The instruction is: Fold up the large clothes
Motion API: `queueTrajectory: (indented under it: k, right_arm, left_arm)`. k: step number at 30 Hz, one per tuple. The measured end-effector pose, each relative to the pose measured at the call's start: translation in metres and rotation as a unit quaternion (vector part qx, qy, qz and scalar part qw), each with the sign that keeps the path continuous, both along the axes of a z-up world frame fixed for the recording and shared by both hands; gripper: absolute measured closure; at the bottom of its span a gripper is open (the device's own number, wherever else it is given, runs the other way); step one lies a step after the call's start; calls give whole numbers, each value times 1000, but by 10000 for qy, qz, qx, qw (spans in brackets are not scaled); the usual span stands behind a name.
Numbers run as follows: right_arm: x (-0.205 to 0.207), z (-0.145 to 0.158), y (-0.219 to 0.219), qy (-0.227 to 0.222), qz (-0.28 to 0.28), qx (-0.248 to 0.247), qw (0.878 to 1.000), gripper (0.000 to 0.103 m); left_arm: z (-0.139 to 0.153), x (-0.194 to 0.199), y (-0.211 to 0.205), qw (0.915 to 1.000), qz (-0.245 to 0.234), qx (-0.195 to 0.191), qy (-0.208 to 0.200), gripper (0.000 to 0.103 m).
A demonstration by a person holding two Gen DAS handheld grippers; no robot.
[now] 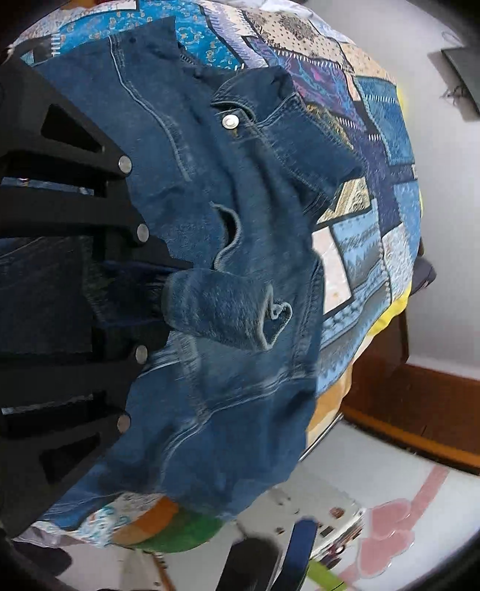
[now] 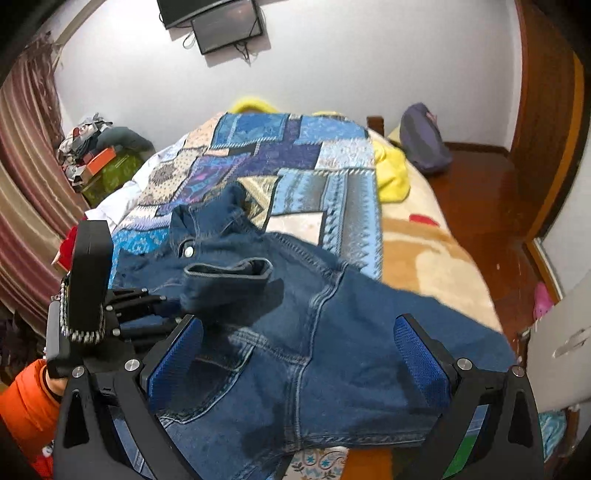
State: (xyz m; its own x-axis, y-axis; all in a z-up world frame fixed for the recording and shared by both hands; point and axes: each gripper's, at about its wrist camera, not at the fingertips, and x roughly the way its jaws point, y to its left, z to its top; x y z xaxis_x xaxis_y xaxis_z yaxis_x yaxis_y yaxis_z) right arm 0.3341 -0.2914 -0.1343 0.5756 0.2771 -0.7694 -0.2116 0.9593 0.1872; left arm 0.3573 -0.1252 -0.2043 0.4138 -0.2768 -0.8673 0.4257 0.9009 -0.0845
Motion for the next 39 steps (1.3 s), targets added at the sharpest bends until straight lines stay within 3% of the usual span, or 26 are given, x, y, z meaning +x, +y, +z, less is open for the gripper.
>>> queueTrajectory:
  k: [2, 4, 8, 10, 13, 18, 23, 25, 34, 39]
  right_arm:
    - [2, -4, 7, 60, 56, 44, 10000, 0]
    - [6, -8, 15, 93, 118, 67, 9999, 0]
    - [19, -17, 34, 249, 247, 177, 9992, 0]
    - [27, -24, 44, 379, 311, 238, 9985, 0]
    - [41, -42, 64, 613, 388, 174, 9972, 0]
    - [56, -79, 88, 1128, 522, -168, 9921, 0]
    - [62, -107, 90, 1399, 591, -763, 9854, 0]
    - [60, -108, 85, 1415, 639, -741, 9851, 0]
    - [31, -76, 43, 1205, 251, -689, 9900, 0]
    - [7, -42, -11, 839, -342, -335, 9953, 0]
  left_arm:
    - [8, -6, 9, 9998, -27, -166, 71, 53]
    - [24, -14, 28, 9994, 63, -352, -35, 40]
    - [43, -18, 71, 9980, 425, -328, -347, 30]
    - [43, -15, 100, 9961, 729, -100, -497, 23]
    - [26, -5, 142, 9913, 1196, 329, -451, 22]
    - [-27, 3, 204, 9815, 1758, 752, 104, 22]
    - [-79, -2, 242, 9698, 2162, 971, 579, 22]
    - [-88, -8, 247, 9702, 2158, 931, 595, 22]
    - [-84, -31, 244, 9702, 2120, 1053, 517, 20]
    - [-58, -41, 237, 9691, 2146, 1140, 422, 20]
